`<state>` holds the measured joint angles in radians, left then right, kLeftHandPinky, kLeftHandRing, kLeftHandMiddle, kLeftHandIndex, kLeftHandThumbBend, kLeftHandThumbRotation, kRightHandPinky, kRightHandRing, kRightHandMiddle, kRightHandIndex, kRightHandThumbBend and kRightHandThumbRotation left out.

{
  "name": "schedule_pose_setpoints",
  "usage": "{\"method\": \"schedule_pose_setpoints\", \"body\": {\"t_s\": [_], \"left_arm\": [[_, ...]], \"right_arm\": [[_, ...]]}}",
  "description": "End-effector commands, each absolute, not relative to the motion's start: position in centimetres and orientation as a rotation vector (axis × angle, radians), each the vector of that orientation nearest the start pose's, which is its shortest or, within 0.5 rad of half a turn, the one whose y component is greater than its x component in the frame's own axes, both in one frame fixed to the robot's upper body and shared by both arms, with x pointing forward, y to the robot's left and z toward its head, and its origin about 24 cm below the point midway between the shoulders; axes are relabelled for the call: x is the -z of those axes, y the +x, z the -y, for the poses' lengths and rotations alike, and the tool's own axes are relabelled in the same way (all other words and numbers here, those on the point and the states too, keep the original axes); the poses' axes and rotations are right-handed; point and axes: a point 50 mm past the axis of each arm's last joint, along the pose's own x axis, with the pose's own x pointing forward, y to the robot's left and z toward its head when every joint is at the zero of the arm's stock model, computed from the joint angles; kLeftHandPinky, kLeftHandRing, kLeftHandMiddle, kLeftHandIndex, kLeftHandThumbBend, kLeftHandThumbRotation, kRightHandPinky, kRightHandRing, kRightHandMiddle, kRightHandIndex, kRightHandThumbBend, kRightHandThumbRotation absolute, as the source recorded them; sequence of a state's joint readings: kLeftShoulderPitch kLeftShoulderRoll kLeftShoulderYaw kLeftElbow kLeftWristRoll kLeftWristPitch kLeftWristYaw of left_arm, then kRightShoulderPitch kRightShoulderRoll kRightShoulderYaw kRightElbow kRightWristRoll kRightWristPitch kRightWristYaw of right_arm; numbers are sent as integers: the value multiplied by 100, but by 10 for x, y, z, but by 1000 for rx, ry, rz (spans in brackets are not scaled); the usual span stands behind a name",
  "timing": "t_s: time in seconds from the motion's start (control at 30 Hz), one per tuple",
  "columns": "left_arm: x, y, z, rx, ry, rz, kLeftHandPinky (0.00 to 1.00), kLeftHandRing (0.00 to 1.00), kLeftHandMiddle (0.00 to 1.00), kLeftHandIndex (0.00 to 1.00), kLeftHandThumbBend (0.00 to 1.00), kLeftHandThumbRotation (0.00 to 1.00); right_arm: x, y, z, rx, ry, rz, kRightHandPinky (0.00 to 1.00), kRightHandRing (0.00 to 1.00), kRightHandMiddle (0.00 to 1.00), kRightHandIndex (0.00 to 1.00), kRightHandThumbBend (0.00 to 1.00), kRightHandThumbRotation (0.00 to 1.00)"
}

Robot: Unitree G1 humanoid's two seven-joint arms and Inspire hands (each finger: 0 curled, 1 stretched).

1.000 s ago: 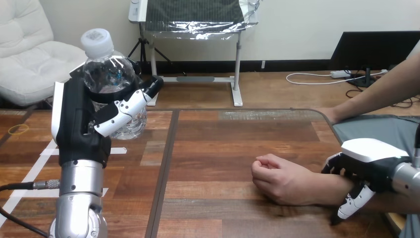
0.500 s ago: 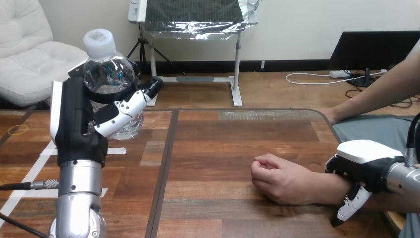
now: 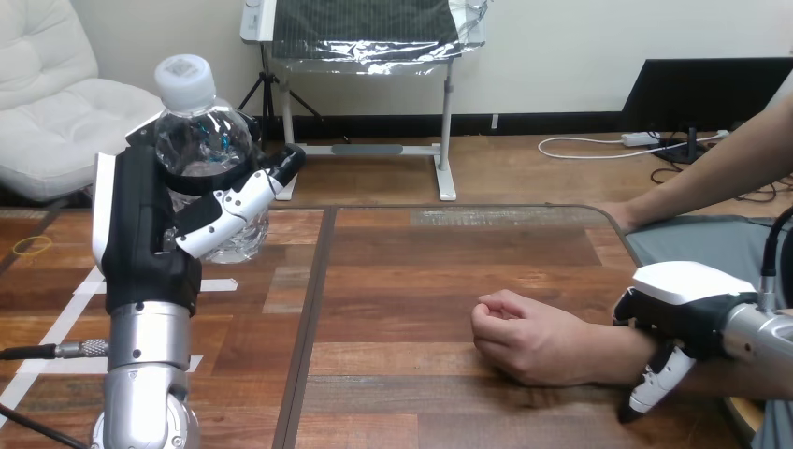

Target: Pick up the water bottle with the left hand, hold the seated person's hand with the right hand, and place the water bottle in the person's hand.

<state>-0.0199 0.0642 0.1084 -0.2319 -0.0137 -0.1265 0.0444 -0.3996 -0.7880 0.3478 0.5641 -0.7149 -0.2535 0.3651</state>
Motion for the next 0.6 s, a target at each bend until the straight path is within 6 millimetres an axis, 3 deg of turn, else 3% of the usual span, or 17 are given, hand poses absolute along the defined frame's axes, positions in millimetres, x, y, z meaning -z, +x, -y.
{"method": "schedule_pose_setpoints", "body": {"t_s": [0.0, 0.57], "left_arm": [[-135, 252, -183, -126, 57, 485, 22, 28, 34, 41, 57, 0], [-135, 252, -184, -127, 58, 485, 22, 28, 34, 41, 58, 0]], "right_arm": [[-16, 291, 252, -725, -1513, -384, 25, 35, 46, 55, 98, 31], [-13, 289, 245, -694, -1449, -347, 28, 37, 46, 52, 97, 26]]}}
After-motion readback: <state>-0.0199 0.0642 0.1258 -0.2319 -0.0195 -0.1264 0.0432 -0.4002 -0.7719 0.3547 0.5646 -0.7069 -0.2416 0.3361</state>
